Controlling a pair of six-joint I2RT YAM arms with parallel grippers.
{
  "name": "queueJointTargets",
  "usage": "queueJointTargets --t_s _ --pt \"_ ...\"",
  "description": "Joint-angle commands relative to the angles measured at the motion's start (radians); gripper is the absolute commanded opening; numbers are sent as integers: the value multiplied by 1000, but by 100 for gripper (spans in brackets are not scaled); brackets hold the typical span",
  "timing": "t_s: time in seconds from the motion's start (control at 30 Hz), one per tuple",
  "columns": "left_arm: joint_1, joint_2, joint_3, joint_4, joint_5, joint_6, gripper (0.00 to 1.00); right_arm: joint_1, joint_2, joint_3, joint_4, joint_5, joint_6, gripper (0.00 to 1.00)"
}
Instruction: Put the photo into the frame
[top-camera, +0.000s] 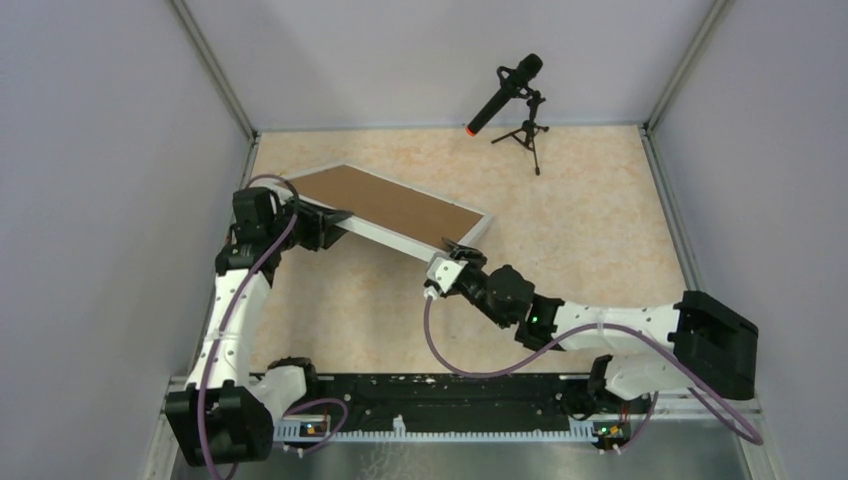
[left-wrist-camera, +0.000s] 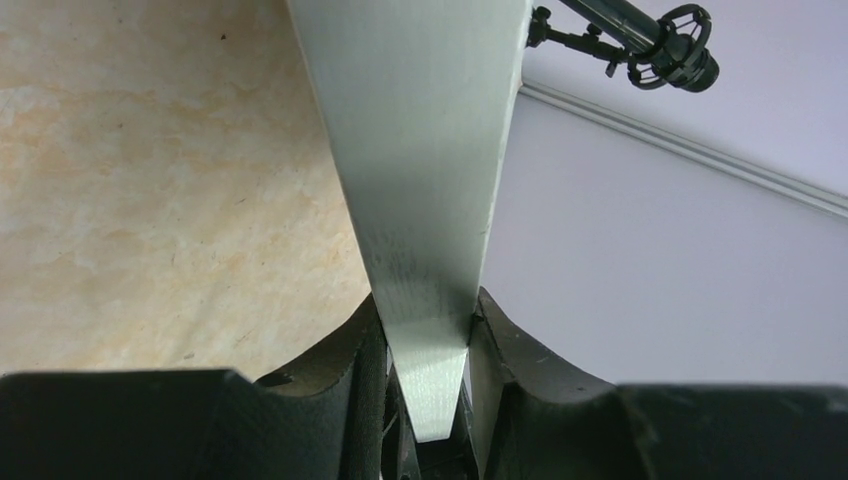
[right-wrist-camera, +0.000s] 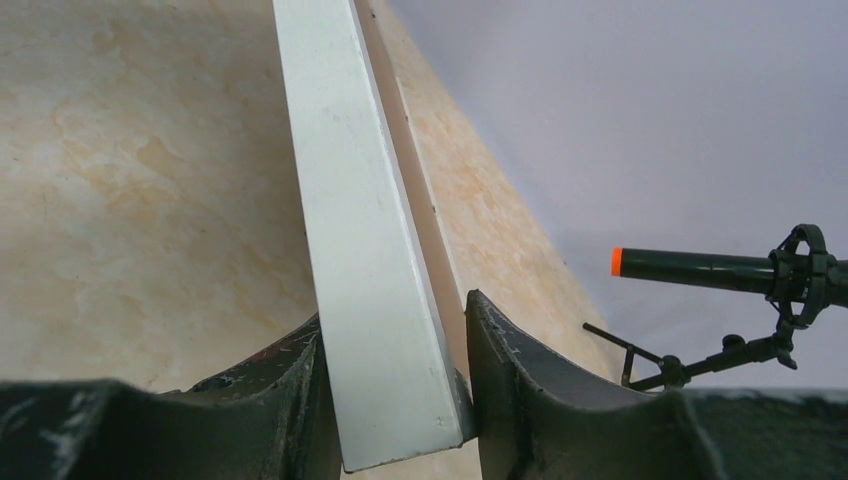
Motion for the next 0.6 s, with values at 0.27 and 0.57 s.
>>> queueJointTargets --t_s 0.27,0.57 --pt "-14 -47 488 -51 -109 449 99 -88 -239 61 -259 -209 268 0" --pt "-76 -94 609 -48 -236 598 99 -309 -373 103 -433 -693 555 0"
